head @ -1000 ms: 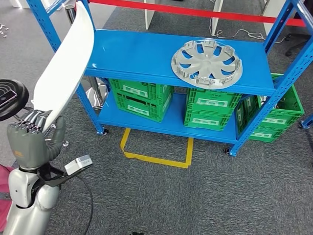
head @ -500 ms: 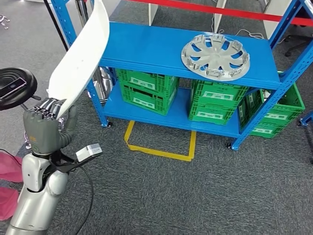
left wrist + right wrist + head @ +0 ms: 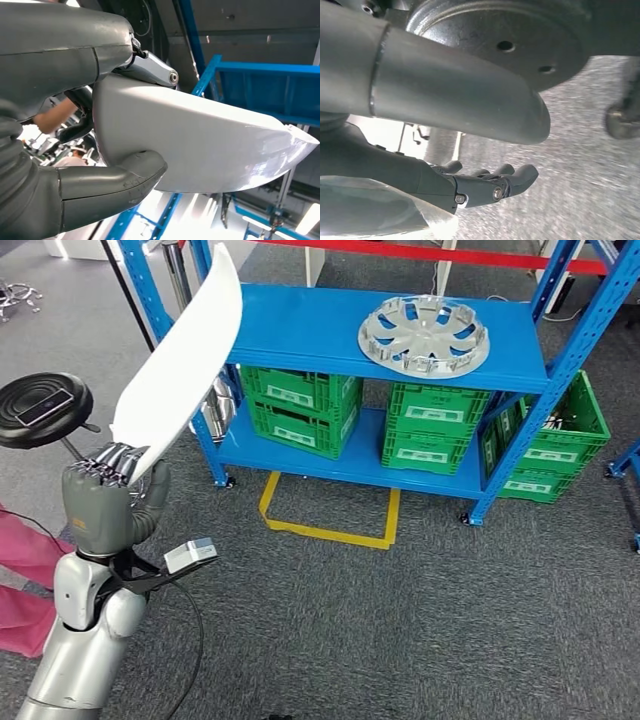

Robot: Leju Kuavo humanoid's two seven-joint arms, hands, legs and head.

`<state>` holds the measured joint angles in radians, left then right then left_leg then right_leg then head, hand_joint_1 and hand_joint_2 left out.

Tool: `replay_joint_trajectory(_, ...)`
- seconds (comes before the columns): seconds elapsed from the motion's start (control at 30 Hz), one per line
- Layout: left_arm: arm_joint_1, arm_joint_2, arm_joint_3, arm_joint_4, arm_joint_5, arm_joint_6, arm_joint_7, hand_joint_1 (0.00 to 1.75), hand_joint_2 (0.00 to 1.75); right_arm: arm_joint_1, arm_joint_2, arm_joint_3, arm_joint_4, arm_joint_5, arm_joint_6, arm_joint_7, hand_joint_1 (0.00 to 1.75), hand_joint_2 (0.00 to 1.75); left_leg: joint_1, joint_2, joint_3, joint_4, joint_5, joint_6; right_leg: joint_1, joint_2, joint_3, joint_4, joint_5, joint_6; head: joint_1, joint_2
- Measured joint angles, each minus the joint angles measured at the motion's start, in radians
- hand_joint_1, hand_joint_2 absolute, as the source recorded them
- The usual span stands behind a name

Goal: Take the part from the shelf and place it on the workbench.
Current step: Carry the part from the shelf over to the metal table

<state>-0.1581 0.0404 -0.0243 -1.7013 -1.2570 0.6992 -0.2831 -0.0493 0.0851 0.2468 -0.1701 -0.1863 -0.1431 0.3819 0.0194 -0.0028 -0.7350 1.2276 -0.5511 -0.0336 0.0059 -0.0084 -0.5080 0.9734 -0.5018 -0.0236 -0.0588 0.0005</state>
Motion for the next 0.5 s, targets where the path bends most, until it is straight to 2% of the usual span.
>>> replay_joint_trajectory(0.03,0.0,0.0,0.0,0.003,0.0,0.0,0.0,1.75,1.75,0.0,0.0,0.0,0.0,0.0,0.0,0.0,0.0,0.0,0.0,0.0,0.002,0.056,-0.01,-0.001,0.002,-0.002,-0.02,0.006,0.013,-0.001,0.0,0.0)
replay_joint_trajectory(0.07,0.0,0.0,-0.001,0.005,0.0,0.0,0.0,1.75,1.75,0.0,0.001,0.0,0.0,-0.001,0.0,0.0,0.0,0.0,0.0,0.0,0.015,0.084,0.004,0.0,0.004,-0.004,-0.043,0.013,0.024,-0.001,0.0,0.0)
replay_joint_trajectory(0.1,0.0,0.0,-0.001,0.008,0.0,0.0,-0.001,1.75,1.75,0.0,0.001,0.0,0.0,-0.001,0.0,-0.001,0.0,0.0,-0.001,0.0,0.043,0.076,0.03,0.003,0.006,-0.005,-0.066,0.022,0.034,0.0,0.0,0.0)
replay_joint_trajectory(0.13,-0.001,0.0,-0.001,0.01,0.0,0.0,-0.001,1.75,1.75,-0.001,0.001,0.0,0.0,-0.001,0.0,-0.001,0.0,0.0,-0.002,0.0,0.089,0.033,0.052,0.007,0.007,-0.006,-0.088,0.032,0.043,0.002,-0.001,0.0)
replay_joint_trajectory(0.17,-0.002,0.0,-0.001,0.011,0.0,0.0,-0.002,1.75,1.75,-0.001,0.002,0.0,0.0,-0.002,0.0,-0.002,0.0,0.0,-0.004,0.0,0.145,-0.037,0.052,0.014,0.009,-0.006,-0.105,0.04,0.052,0.005,-0.001,0.0)
replay_joint_trajectory(0.2,-0.004,0.0,-0.002,0.012,0.0,0.0,-0.002,1.75,1.75,-0.001,0.002,0.0,0.0,-0.002,0.0,-0.003,0.0,0.0,-0.006,0.001,0.2,-0.116,0.037,0.02,0.01,-0.006,-0.118,0.046,0.06,0.009,0.0,0.0)
replay_joint_trajectory(0.23,-0.005,0.001,-0.002,0.013,0.001,0.0,-0.002,1.75,1.75,0.0,0.003,0.0,0.0,-0.002,0.0,-0.004,0.0,0.0,-0.01,0.001,0.238,-0.175,0.021,0.025,0.01,-0.006,-0.126,0.048,0.07,0.013,0.001,0.0)
replay_joint_trajectory(0.27,-0.007,0.001,-0.003,0.013,0.001,0.0,-0.002,1.75,1.75,0.001,0.004,0.0,0.0,-0.002,0.0,-0.005,0.0,0.0,-0.014,0.001,0.257,-0.213,0.008,0.029,0.008,-0.007,-0.13,0.048,0.081,0.018,0.0,0.0)
replay_joint_trajectory(0.33,-0.009,0.001,-0.004,0.016,0.001,0.0,-0.001,1.75,1.75,0.003,0.006,0.0,0.0,-0.002,-0.001,-0.007,0.0,0.0,-0.017,0.004,0.248,-0.231,0.026,0.039,0.003,-0.006,-0.137,0.043,0.099,0.03,-0.002,0.0)
replay_joint_trajectory(0.37,-0.011,0.0,-0.004,0.018,0.001,0.0,0.0,1.75,1.75,0.004,0.007,0.0,0.001,-0.002,-0.001,-0.007,0.0,0.0,-0.016,0.006,0.237,-0.236,0.04,0.046,0.002,-0.003,-0.144,0.049,0.085,0.035,-0.003,0.0)
replay_joint_trajectory(0.4,-0.012,0.0,-0.004,0.02,0.001,0.0,0.0,1.75,1.75,0.004,0.007,0.0,0.001,-0.002,-0.002,-0.008,0.0,0.0,-0.013,0.009,0.222,-0.241,0.056,0.052,0.0,0.0,-0.156,0.07,0.051,0.041,0.0,0.0)
replay_joint_trajectory(0.47,-0.013,-0.001,-0.005,0.022,0.001,0.0,0.002,1.75,1.75,0.005,0.007,0.0,0.002,-0.002,-0.003,-0.008,0.0,0.0,-0.01,0.01,0.187,-0.244,0.087,0.059,-0.004,0.005,-0.186,0.165,-0.058,0.05,0.005,0.0)
replay_joint_trajectory(0.5,-0.013,0.0,-0.006,0.023,0.001,0.0,0.003,1.75,1.75,0.005,0.007,0.0,0.002,-0.002,-0.003,-0.008,0.0,0.0,-0.01,0.01,0.167,-0.243,0.101,0.059,-0.007,0.006,-0.198,0.231,-0.096,0.053,0.007,0.0)
